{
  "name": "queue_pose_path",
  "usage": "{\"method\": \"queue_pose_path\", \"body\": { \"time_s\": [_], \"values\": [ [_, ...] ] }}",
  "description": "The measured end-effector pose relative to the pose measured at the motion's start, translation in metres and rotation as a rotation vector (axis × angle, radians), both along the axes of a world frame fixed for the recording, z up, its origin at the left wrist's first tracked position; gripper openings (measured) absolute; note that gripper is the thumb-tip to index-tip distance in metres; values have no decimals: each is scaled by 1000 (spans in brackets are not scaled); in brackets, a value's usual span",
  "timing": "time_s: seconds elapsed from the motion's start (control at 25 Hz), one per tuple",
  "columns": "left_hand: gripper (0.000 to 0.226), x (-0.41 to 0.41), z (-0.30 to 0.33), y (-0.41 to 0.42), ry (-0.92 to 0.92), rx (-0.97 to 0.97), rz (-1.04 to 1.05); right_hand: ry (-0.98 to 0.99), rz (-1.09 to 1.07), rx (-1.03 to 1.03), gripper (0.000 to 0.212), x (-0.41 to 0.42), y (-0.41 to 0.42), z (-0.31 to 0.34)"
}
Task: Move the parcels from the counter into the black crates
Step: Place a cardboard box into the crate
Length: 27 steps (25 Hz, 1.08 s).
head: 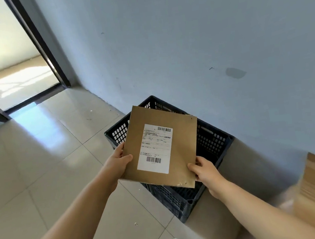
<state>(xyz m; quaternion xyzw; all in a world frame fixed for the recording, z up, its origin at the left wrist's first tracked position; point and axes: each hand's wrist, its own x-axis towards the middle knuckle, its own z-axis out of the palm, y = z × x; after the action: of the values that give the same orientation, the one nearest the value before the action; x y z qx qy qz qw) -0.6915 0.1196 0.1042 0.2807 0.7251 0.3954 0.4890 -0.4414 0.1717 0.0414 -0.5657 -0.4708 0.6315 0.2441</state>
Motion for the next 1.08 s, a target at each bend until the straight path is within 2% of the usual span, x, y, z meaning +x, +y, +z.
{"method": "queue_pose_path", "body": {
  "time_s": [0.44,0.76,0.92,1.08],
  "values": [
    [49,-28,-82,156,-20,-217,-242,-107,-186,-216,29,-17,83,-58],
    [51,-43,-169,279,0,-396,-725,-272,-480,-418,38,-43,130,-126],
    [57,-31,-219,318,141,-411,-918,-317,-625,-457,31,-48,152,-170],
    [67,5,-256,340,410,-418,-1185,-280,-724,-478,34,-37,179,-206]
  ]
}}
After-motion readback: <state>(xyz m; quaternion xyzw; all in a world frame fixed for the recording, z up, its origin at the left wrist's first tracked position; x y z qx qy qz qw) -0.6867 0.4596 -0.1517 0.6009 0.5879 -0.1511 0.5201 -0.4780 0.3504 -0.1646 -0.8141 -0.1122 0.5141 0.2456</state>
